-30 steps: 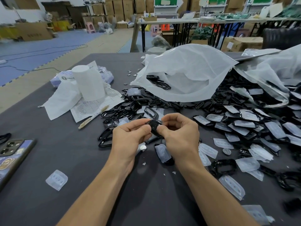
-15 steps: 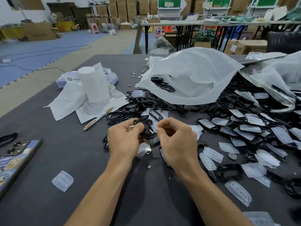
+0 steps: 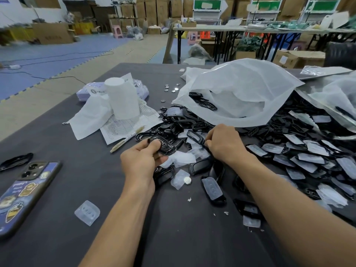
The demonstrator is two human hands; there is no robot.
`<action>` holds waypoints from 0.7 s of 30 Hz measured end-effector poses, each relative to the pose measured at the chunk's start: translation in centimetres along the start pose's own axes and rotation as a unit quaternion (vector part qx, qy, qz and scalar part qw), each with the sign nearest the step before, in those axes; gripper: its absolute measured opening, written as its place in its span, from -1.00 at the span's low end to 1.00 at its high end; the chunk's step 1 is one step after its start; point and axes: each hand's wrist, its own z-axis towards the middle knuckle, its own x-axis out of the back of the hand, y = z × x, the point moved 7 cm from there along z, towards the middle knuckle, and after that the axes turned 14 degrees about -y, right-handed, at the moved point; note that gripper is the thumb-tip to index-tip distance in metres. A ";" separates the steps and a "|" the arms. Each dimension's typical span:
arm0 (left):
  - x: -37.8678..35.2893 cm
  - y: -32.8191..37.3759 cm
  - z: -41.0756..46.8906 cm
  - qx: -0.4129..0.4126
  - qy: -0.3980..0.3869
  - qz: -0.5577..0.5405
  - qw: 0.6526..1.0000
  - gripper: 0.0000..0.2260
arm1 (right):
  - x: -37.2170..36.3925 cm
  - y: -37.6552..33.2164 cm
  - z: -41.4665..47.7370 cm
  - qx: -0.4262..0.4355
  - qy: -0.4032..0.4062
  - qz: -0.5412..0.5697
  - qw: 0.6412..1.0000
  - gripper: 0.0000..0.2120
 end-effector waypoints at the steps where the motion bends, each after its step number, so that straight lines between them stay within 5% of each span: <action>1: -0.2 -0.1 -0.1 -0.001 -0.008 0.006 1.000 -0.86 | 0.1 0.1 -0.3 -0.006 0.011 -0.010 1.000 -0.88; 5: -1.0 0.0 -0.5 -0.019 -0.036 0.051 0.998 -0.81 | 1.3 0.4 -2.5 -0.025 0.023 -0.030 0.999 -0.82; 8: -1.7 -0.2 -0.7 -0.014 -0.051 0.069 0.996 -0.79 | 2.6 1.9 -4.4 -0.021 0.040 0.117 0.992 -0.78; 12: -2.8 -0.8 -1.2 -0.004 -0.097 0.134 0.986 -0.77 | 0.8 2.1 -7.8 0.041 0.011 0.462 0.886 -0.73; 16: -3.6 -1.0 -1.6 -0.012 -0.119 0.183 0.976 -0.78 | -1.3 1.4 -9.1 0.064 -0.019 0.625 0.777 -0.80; 18: -3.9 -1.2 -1.7 -0.011 -0.129 0.196 0.972 -0.80 | -1.3 1.6 -9.2 0.071 0.001 0.650 0.756 -0.76; 21: -4.3 -1.4 -2.0 -0.008 -0.146 0.210 0.967 -0.84 | -1.3 1.9 -9.4 0.085 0.037 0.617 0.782 -0.79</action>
